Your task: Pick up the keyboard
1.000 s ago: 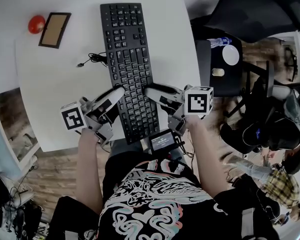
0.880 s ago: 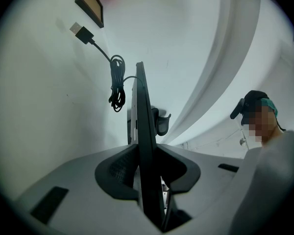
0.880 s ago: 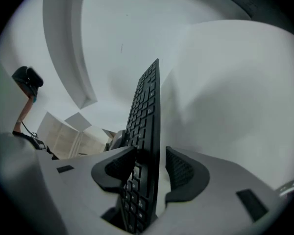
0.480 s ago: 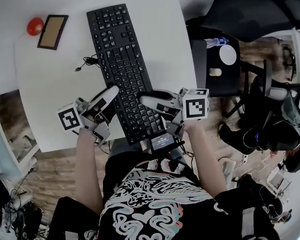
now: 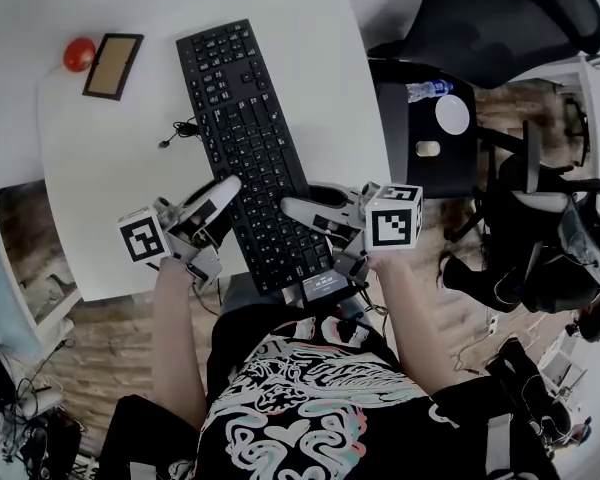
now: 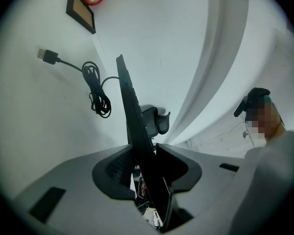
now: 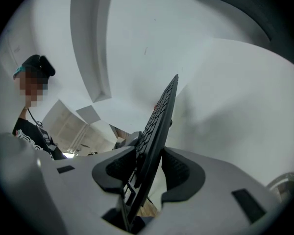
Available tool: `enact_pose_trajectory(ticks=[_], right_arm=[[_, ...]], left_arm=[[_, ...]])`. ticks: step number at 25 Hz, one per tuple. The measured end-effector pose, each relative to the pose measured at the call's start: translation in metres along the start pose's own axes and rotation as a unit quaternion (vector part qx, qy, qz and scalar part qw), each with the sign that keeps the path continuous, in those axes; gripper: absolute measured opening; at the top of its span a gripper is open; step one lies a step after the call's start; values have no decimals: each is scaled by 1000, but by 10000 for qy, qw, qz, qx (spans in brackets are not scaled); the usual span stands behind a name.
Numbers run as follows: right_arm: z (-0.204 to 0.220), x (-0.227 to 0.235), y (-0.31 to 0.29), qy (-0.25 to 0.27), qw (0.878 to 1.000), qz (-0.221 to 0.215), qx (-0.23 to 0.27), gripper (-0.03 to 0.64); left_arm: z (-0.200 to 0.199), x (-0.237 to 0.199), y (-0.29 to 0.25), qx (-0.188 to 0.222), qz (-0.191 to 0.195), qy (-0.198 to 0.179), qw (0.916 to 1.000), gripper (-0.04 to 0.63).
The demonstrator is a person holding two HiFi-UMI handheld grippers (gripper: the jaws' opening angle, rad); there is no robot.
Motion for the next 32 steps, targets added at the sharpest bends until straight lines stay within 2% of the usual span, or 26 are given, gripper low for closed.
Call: enact_pose_trajectory(ticks=[7, 11, 15, 20, 26, 32], right_arm=[[9, 6, -3, 14, 10000, 15, 67, 183], [13, 16, -3, 197, 9998, 52, 85, 183], [17, 29, 1, 248, 9997, -19, -13, 183], [17, 25, 0, 403, 9992, -81, 20, 183], [17, 31, 0, 600, 9982, -66, 44, 183], [14, 17, 1, 872, 9961, -114, -12, 184]], left_arm=[[4, -9, 3, 133, -87, -78, 9998, 133], [7, -21, 0, 194, -24, -337, 9992, 135], [20, -35, -2, 584, -51, -116, 9982, 141], [23, -34, 1, 743, -47, -180, 9971, 146], [24, -43, -2, 887, 167, -286, 9955, 147], [20, -28, -3, 974, 202, -466, 9939, 150]])
Point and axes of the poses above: the fingertips, and each gripper's own axes: y backward along the fingers, x to its right, z out of its underside, the point moved 7 cm from there along y, backward along the fingers, and after that the axes turned 1 degree about x, right-handed, at the moved point
